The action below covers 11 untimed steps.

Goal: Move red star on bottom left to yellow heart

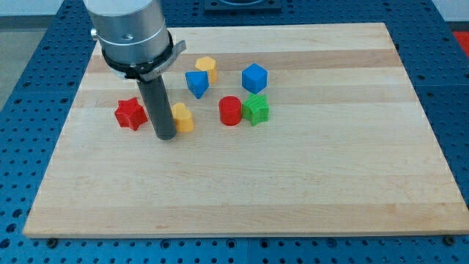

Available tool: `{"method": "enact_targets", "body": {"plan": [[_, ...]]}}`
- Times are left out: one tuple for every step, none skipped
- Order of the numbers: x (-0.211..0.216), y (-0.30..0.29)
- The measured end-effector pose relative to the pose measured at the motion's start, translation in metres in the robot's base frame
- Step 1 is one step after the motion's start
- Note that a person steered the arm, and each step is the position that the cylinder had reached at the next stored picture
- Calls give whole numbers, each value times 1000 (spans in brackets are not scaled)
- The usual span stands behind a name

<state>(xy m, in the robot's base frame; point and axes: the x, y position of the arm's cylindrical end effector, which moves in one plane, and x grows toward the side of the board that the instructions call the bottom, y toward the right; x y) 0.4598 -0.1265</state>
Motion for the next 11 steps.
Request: {"method": "enact_targets", "body": {"plan": [[-20,37],[-26,54],[-25,48],[24,17],[29,-58],[-22,-99],[-48,-99],[-48,-67],[-45,-26],[-45,-14],[-45,-8]]}}
